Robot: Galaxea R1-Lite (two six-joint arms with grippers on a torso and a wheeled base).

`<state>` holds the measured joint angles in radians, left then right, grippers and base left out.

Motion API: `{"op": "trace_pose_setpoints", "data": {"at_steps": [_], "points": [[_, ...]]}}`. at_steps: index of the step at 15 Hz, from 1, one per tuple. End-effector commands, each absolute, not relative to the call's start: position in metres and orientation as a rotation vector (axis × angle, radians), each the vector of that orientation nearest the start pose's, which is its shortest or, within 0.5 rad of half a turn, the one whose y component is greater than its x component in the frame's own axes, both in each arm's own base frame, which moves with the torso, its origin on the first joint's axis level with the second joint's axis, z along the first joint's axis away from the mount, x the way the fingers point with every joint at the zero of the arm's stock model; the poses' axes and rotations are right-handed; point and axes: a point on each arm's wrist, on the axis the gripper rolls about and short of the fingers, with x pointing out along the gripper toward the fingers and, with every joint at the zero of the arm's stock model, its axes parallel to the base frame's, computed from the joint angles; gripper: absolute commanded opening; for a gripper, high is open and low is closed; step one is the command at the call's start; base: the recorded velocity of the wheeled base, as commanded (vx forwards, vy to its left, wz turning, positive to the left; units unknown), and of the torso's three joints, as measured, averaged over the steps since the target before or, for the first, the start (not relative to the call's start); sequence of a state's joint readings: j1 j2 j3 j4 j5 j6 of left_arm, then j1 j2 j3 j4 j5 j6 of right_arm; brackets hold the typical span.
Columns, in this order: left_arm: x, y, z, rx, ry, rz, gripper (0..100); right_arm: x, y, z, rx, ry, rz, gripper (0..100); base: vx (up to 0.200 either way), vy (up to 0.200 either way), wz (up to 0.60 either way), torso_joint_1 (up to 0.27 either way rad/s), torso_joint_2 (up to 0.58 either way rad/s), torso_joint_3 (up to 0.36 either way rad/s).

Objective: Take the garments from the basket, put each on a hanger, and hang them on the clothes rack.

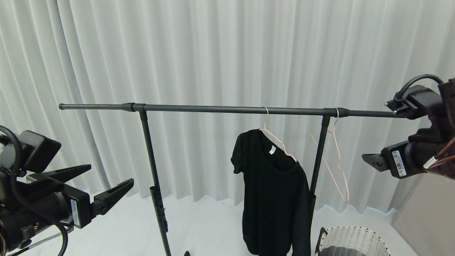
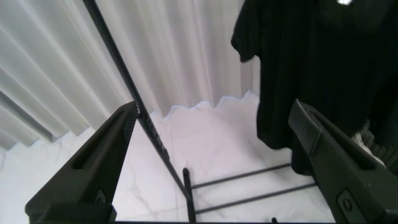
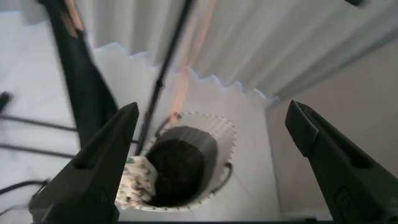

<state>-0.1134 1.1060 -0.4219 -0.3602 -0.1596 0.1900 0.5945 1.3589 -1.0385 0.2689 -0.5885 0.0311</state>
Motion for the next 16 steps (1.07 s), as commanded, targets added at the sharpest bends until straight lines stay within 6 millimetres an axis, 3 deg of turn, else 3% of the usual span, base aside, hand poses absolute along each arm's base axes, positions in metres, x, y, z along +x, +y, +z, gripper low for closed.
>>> {"op": "trace_pose_setpoints", "data": {"at_steps": [1,4,9,16], "points": [[0.144,-0.020,0.183,0.180,0.299,-0.301,100,0.182,0.102,0.243,-0.308,0.485,-0.054,100,0.000,0.000,0.00,0.000,0.00,0.000],[0.144,-0.020,0.184,0.180,0.295,-0.300,100,0.179,0.087,0.235,-0.362,0.494,-0.089,100,0.000,0.000,0.00,0.000,0.00,0.000],[0.144,-0.020,0.183,0.180,0.301,-0.301,100,0.176,0.084,0.229,-0.370,0.475,-0.086,100,0.000,0.000,0.00,-0.020,0.04,0.026],[0.144,-0.020,0.183,0.180,0.302,-0.301,100,0.175,0.083,0.231,-0.367,0.468,-0.086,100,0.000,0.000,0.00,-0.216,0.49,0.265]]}}
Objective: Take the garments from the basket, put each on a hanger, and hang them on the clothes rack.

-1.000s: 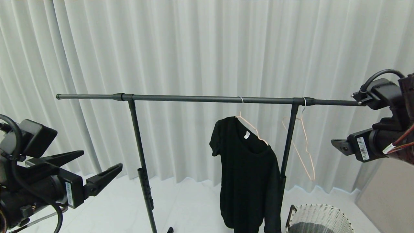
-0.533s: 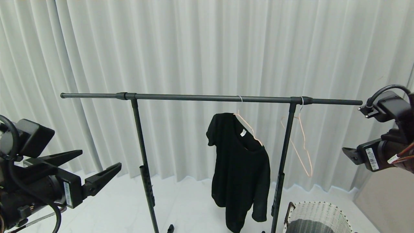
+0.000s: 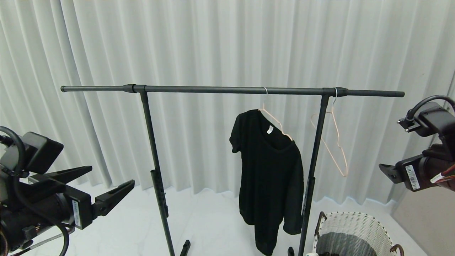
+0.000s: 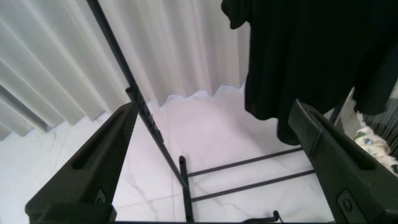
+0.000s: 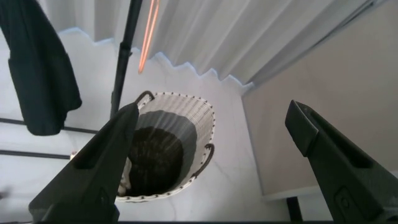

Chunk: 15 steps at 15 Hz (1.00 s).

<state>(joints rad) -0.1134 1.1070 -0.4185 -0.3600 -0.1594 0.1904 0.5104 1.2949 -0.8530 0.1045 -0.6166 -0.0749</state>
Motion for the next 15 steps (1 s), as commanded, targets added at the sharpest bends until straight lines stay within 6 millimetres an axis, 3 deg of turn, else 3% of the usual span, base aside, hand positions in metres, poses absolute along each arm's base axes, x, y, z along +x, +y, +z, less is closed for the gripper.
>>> {"op": "trace_pose_setpoints", "data": {"at_steps": [1,8,12,15], "points": [[0.144,-0.020,0.183,0.180,0.302,-0.301,100,0.175,0.083,0.231,-0.367,0.467,-0.087,100,0.000,0.000,0.00,-0.217,0.51,0.286],[0.144,-0.020,0.180,0.229,0.306,-0.312,100,0.162,0.076,0.236,-0.370,0.440,-0.083,100,0.000,0.000,0.00,-0.212,0.50,0.288],[0.135,-0.018,0.157,0.243,0.389,-0.289,100,0.142,0.064,0.217,-0.409,0.473,-0.079,100,0.000,0.000,0.00,-0.181,0.47,0.289],[0.140,-0.019,0.161,0.299,0.375,-0.291,100,0.137,0.058,0.208,-0.408,0.495,-0.099,100,0.000,0.000,0.00,-0.159,0.47,0.303]]}}
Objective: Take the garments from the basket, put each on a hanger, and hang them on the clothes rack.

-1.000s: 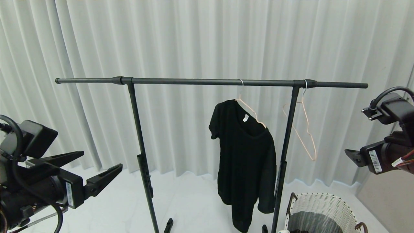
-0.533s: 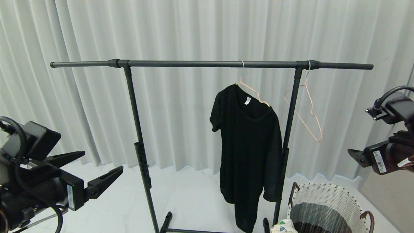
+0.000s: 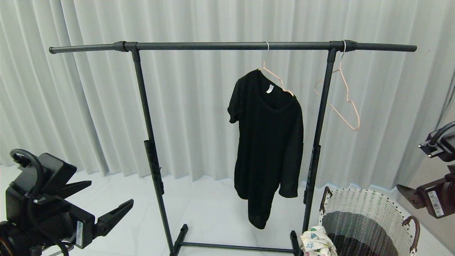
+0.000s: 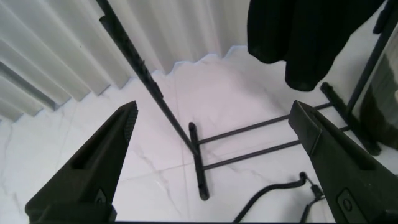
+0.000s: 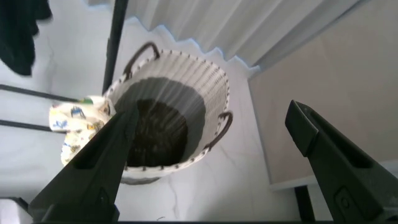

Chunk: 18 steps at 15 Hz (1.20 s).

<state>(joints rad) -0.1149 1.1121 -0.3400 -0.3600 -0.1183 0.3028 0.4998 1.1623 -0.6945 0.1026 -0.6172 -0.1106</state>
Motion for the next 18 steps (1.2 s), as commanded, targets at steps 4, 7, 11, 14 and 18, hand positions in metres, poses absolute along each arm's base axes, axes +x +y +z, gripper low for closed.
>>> {"op": "trace_pose_setpoints", "data": {"at_steps": [4,7,11,14,18], "points": [[0.141,-0.020,0.162,0.309,0.370,-0.297,100,0.137,0.057,0.180,-0.435,0.530,-0.099,100,0.000,0.000,0.00,-0.071,0.22,0.144],[0.140,-0.028,0.163,0.317,0.362,-0.354,100,0.135,0.057,0.154,-0.450,0.554,-0.050,100,0.133,0.000,0.00,-0.009,0.03,0.019],[0.142,-0.033,0.160,0.322,0.377,-0.383,100,0.129,0.057,0.132,-0.479,0.639,0.075,100,0.200,0.000,0.00,-0.005,0.00,0.007],[0.144,-0.033,0.159,0.317,0.385,-0.384,100,0.125,0.059,0.117,-0.486,0.676,0.138,100,0.200,0.000,0.00,0.002,0.00,0.001],[0.142,-0.033,0.159,0.315,0.382,-0.386,100,0.132,0.094,0.075,-0.553,0.831,0.370,100,0.000,0.000,0.00,0.000,0.00,0.000]]}}
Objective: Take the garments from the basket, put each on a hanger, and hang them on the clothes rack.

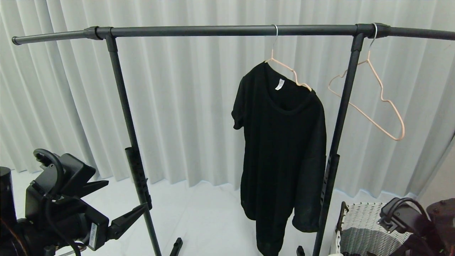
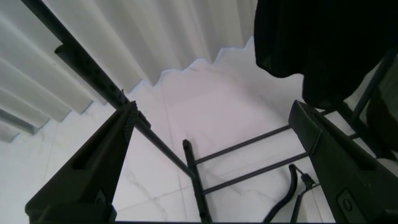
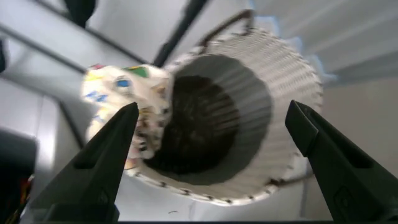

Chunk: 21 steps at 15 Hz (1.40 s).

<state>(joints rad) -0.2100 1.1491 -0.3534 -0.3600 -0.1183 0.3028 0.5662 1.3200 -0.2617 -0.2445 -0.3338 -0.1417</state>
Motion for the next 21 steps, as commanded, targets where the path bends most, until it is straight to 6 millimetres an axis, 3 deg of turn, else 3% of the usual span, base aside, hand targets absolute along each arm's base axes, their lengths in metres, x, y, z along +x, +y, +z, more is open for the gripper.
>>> {"op": "trace_pose_setpoints", "data": {"at_steps": [1,4,8,14,21], "points": [[0.142,-0.033,0.159,0.315,0.381,-0.386,100,0.139,0.111,0.060,-0.539,0.857,0.392,100,0.000,0.000,0.00,0.000,0.00,0.000],[0.142,-0.033,0.159,0.316,0.382,-0.387,100,0.154,0.146,0.007,-0.531,0.919,0.341,100,0.000,0.000,0.00,0.000,0.00,0.000],[0.143,-0.032,0.160,0.325,0.380,-0.360,100,0.174,0.167,-0.025,-0.544,0.983,0.318,100,0.000,0.000,0.00,0.000,0.00,0.000],[0.128,-0.030,0.159,0.346,0.358,-0.306,100,0.184,0.170,-0.045,-0.554,1.072,0.267,100,0.000,0.000,0.00,0.000,0.00,0.000],[0.131,-0.031,0.166,0.345,0.330,-0.306,100,0.189,0.174,-0.053,-0.552,1.131,0.152,100,0.000,0.000,0.00,0.000,0.00,0.000]]}}
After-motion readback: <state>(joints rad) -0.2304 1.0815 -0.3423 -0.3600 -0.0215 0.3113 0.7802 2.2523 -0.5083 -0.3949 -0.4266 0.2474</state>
